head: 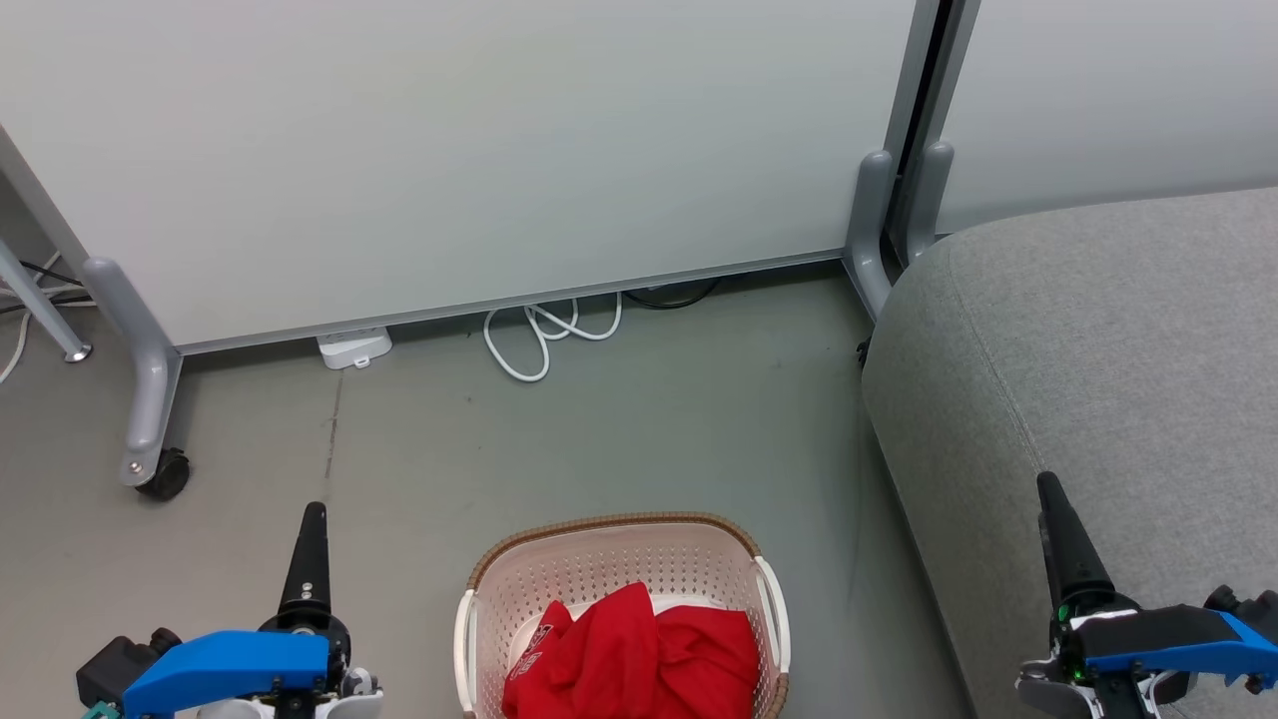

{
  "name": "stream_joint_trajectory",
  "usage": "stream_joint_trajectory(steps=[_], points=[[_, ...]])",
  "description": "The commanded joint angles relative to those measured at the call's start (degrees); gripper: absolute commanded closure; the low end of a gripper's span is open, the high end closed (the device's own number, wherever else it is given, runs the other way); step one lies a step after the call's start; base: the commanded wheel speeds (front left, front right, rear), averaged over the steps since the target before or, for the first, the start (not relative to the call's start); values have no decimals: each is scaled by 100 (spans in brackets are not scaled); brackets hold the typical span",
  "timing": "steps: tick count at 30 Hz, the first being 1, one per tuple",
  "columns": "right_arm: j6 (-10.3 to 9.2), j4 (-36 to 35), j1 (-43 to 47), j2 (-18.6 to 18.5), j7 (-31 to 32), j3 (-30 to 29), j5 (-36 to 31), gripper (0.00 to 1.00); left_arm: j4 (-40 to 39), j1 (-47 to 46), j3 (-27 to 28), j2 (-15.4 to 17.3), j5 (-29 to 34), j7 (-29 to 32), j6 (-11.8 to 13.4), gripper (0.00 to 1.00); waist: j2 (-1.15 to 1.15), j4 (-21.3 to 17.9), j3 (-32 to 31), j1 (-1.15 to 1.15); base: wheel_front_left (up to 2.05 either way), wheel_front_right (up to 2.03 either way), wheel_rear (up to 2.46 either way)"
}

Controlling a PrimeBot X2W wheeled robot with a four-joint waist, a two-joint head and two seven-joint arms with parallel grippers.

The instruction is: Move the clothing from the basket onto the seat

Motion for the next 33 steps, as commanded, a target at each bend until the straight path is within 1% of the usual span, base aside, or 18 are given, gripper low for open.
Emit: stream_joint_trajectory(steps=[1, 9, 15, 19, 33], points=[[5, -123, -157, -40, -62, -13, -332, 0, -118, -161, -62, 49, 303, -65, 34, 0, 0, 2, 1, 0, 0, 0, 0], [6, -221, -147, -48, -241, 31, -1463, 0, -205, -139, -187, 55, 1364, -243, 190, 0, 0, 8, 2, 0, 0, 0, 0], [7, -241, -120, -54, -368, 43, -2223, 0, -176, -135, -316, 60, 2071, -368, 208, 0, 0, 14, 0, 0, 0, 0, 0], [8, -229, -113, -57, -444, 65, -2613, 0, -150, -149, -397, 66, 2541, -445, 207, 0, 0, 17, 1, 0, 0, 0, 0], [10, -144, -170, -69, -720, 155, -3946, 0, -40, -182, -527, 92, 3846, -719, 205, 0, 0, 22, 6, 0, 0, 0, 0]])
